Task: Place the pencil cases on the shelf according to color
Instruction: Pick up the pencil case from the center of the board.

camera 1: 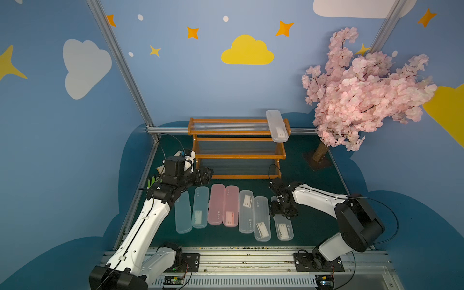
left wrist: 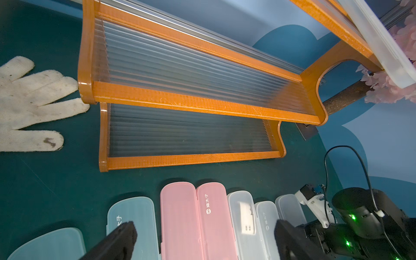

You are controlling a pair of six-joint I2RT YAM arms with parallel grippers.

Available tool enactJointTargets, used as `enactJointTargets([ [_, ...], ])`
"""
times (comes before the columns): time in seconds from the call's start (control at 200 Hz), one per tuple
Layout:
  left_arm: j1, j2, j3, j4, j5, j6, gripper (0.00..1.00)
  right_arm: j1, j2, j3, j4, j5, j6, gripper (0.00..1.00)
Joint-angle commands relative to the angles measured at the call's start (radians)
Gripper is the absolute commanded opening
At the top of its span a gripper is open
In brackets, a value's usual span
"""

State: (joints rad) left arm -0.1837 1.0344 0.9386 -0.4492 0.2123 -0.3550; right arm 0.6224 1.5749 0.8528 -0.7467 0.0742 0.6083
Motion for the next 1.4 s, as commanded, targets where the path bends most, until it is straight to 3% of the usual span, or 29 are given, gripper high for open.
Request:
enactJointTargets([
  [0.0,-0.002,0.0,-0.009,-0.01,0.009,0.009,1.0,-0.037,0.013,0.039,-0.012,0.064,-0.045,0.82],
  [0.275,-0.002,-0.002,-0.007,-0.012,0.009,0.009,1.0,-0.1,0.013,0.127,-0.013,0.084,-0.143,0.67],
  [0.416,-0.002,-0.012,-0.01,-0.013,0.006,0.007,1.0,-0.112,0.007,0.162,-0.041,0.099,-0.143,0.88],
  [0.521,-0.002,-0.017,-0.012,-0.011,0.006,0.007,1.0,-0.111,-0.021,0.158,-0.062,0.104,-0.121,0.95],
  [0.721,-0.002,-0.023,-0.014,-0.011,0.013,0.004,1.0,-0.101,-0.187,0.086,-0.132,0.132,-0.042,0.96],
  [0.936,-0.002,-0.025,-0.014,-0.002,0.015,0.0,1.0,-0.037,-0.396,-0.067,-0.096,0.044,0.01,0.96],
  [1.397,-0.002,-0.03,-0.015,-0.002,0.014,0.0,1.0,-0.016,-0.287,-0.152,0.016,-0.006,0.017,0.99],
])
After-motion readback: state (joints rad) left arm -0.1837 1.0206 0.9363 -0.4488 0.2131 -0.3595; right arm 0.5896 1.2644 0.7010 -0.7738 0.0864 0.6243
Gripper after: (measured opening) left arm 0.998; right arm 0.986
